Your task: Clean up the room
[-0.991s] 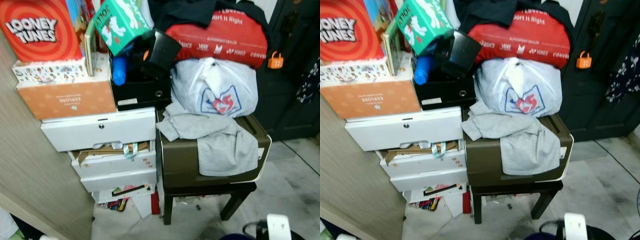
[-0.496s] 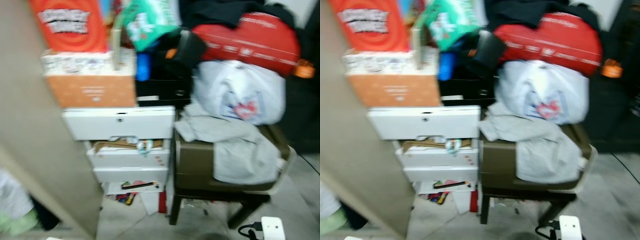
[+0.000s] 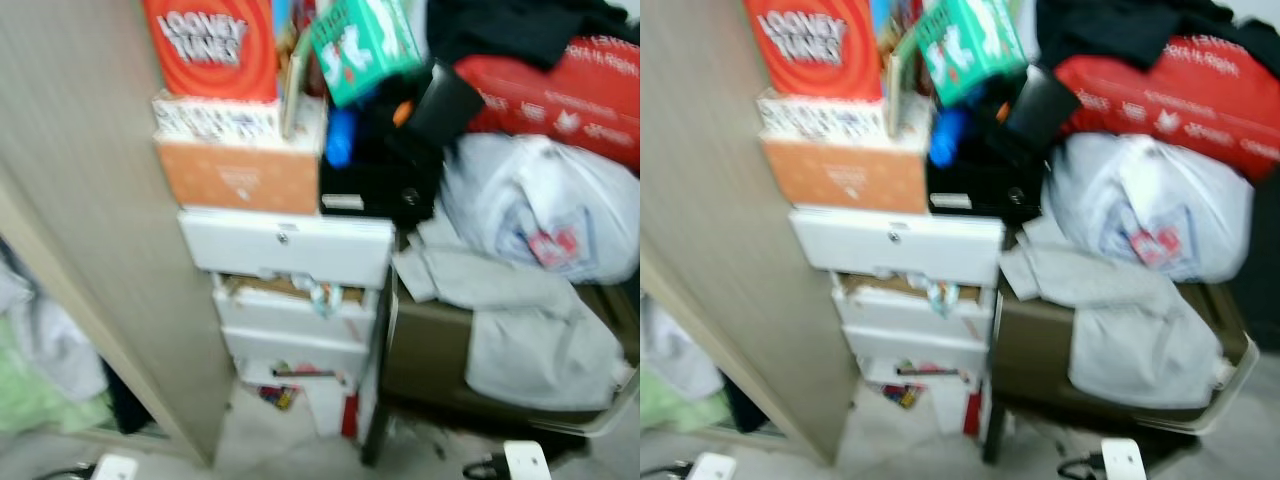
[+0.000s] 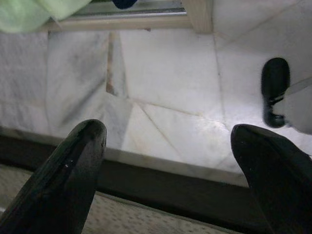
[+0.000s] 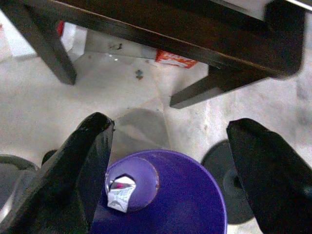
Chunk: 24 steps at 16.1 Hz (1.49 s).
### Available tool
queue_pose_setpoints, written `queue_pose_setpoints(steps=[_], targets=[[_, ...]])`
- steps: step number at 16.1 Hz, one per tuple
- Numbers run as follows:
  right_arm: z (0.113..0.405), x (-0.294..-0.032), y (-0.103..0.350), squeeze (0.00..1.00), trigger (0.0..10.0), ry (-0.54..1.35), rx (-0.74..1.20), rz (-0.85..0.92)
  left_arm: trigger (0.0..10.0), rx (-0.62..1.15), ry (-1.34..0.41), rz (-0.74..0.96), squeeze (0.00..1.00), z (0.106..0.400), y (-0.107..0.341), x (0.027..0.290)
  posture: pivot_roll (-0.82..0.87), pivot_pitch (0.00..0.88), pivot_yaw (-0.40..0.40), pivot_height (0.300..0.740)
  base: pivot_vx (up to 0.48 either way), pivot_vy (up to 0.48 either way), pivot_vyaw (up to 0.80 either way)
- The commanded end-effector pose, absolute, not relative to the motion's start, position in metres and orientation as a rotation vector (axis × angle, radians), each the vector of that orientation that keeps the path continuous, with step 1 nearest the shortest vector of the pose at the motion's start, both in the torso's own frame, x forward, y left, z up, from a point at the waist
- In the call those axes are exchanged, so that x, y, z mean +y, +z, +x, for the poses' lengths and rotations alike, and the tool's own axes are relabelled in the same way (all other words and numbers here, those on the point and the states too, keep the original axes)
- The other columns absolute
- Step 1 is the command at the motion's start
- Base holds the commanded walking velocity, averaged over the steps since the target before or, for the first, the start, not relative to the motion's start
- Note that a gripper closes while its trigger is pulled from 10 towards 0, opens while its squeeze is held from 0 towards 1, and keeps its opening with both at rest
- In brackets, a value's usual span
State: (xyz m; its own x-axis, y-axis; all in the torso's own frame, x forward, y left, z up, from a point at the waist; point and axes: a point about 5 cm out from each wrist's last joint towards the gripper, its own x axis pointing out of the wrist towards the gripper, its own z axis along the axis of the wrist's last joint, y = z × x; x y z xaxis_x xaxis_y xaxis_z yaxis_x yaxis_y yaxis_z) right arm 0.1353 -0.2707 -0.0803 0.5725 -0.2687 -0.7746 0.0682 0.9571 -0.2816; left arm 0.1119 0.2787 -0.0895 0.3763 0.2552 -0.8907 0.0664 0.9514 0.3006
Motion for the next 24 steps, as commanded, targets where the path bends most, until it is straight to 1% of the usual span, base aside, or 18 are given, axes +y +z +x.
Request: queue_pose_setpoints(steps=[1,7,9,11,16,18,19,20,21,22,24], targets=[[0.132,-0.267,-0.083,0.0,10.0,-0.184,0.963,-0.233,10.0,1.205,0.15,0.31,0.0,0.104,-0.09,0.283,-0.16,0.0,-0.007,0.74,0.0,0.0,0.77],[0.122,-0.274,-0.085,0.0,10.0,-0.167,1.015,-0.219,10.0,1.21,0.127,0.318,0.0,0.107,-0.09,0.282,-0.17,0.0,-0.006,0.74,0.0,0.0,0.77],[0.121,-0.27,-0.087,0.0,10.0,-0.147,1.036,-0.212,10.0,1.23,0.11,0.325,0.0,0.105,-0.091,0.282,-0.17,0.0,-0.005,0.74,0.0,0.0,0.77],[0.114,-0.269,-0.09,0.0,10.0,-0.15,1.078,-0.166,10.0,1.238,0.106,0.325,0.0,0.105,-0.091,0.281,-0.17,0.0,-0.005,0.74,0.0,0.0,0.76],[0.1,-0.271,-0.094,0.0,10.0,-0.109,1.139,-0.176,10.0,1.242,0.103,0.325,0.0,0.102,-0.092,0.281,-0.16,0.0,-0.003,0.74,0.0,0.0,0.74],[0.109,-0.267,-0.092,0.0,10.0,-0.094,1.094,-0.204,10.0,1.239,0.101,0.32,0.0,0.102,-0.092,0.281,-0.16,0.0,-0.003,0.74,0.0,0.0,0.65],[0.113,-0.268,-0.09,0.0,10.0,-0.09,1.065,-0.247,10.0,1.233,0.106,0.315,0.0,0.102,-0.092,0.281,-0.16,0.0,-0.003,0.74,0.0,0.0,0.0],[0.114,-0.271,-0.088,0.0,10.0,-0.101,1.048,-0.252,10.0,1.234,0.108,0.316,0.0,0.101,-0.091,0.282,-0.16,0.0,-0.003,0.74,0.0,0.0,0.0],[0.117,-0.276,-0.085,0.0,10.0,-0.108,1.01,-0.295,10.0,1.203,0.156,0.301,0.0,0.103,-0.089,0.288,-0.17,0.0,0.005,0.74,0.0,0.0,0.0],[0.118,-0.286,-0.079,0.0,10.0,-0.142,0.968,-0.316,10.0,1.134,0.23,0.261,0.0,0.111,-0.082,0.296,-0.17,0.0,0.01,0.74,0.0,0.0,0.0],[0.118,-0.299,-0.072,0.0,10.0,-0.173,0.927,-0.331,10.0,1.062,0.274,0.23,0.0,0.12,-0.076,0.303,-0.16,0.0,0.007,0.74,0.0,0.0,0.0]])
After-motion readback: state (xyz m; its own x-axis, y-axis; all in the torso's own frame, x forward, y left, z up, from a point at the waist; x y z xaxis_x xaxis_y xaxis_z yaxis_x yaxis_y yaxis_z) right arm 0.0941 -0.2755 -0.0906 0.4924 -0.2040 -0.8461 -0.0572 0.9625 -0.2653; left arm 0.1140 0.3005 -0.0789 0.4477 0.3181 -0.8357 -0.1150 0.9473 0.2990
